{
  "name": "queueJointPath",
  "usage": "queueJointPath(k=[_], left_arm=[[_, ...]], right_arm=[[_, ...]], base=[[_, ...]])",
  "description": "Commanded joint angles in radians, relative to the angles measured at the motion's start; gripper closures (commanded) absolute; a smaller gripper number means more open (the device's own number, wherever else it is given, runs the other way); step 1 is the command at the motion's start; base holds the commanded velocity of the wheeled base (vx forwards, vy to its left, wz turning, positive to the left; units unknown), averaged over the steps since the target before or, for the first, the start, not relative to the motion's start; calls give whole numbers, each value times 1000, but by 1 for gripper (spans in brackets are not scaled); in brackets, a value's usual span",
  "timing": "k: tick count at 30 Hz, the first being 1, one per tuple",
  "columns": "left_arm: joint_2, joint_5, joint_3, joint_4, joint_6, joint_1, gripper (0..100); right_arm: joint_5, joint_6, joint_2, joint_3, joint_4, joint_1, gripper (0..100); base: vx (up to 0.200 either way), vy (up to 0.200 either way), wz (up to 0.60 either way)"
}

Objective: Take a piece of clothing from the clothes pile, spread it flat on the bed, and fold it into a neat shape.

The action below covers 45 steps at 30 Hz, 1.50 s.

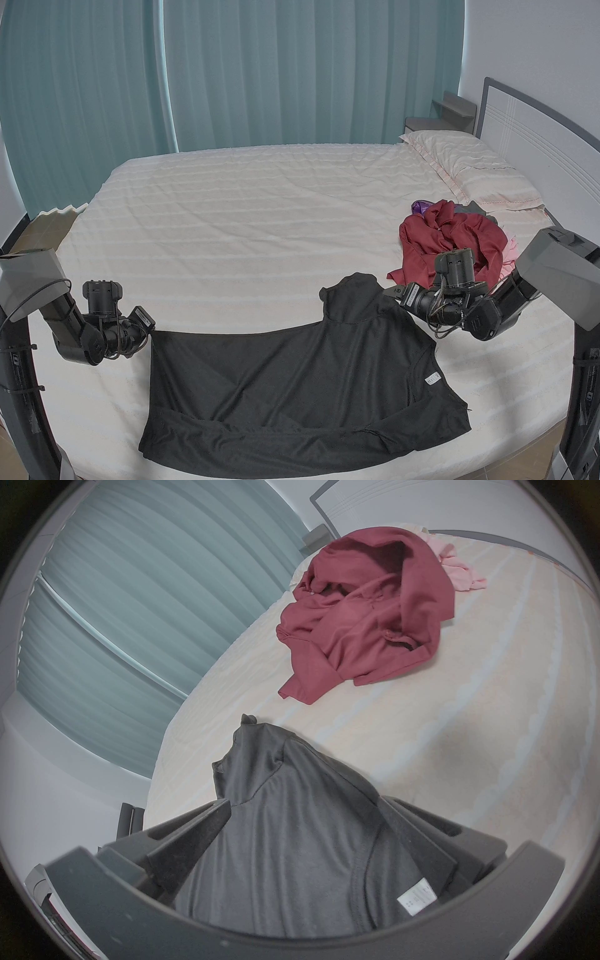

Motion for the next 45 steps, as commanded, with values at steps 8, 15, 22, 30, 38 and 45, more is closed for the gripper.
queueJointPath(k=[8,15,22,30,38,45], left_arm=[[-34,3,4,-15,-27,37,100],[-26,2,13,-17,-25,40,100],[-9,0,13,-19,-27,37,100],[-9,-8,15,-19,-30,37,100],[-11,-8,15,-17,-30,37,100],[-15,-3,12,-17,-21,36,100]], right_arm=[[-1,-144,137,-162,50,-9,0],[1,-195,192,-248,64,-4,0],[22,-263,261,-337,84,-3,0],[88,-266,316,-438,127,-10,0],[111,-298,339,-440,118,-21,100],[104,-286,310,-394,63,-33,100]], base=[[0,0,0],[0,0,0],[0,0,0],[0,0,0],[0,0,0],[0,0,0]])
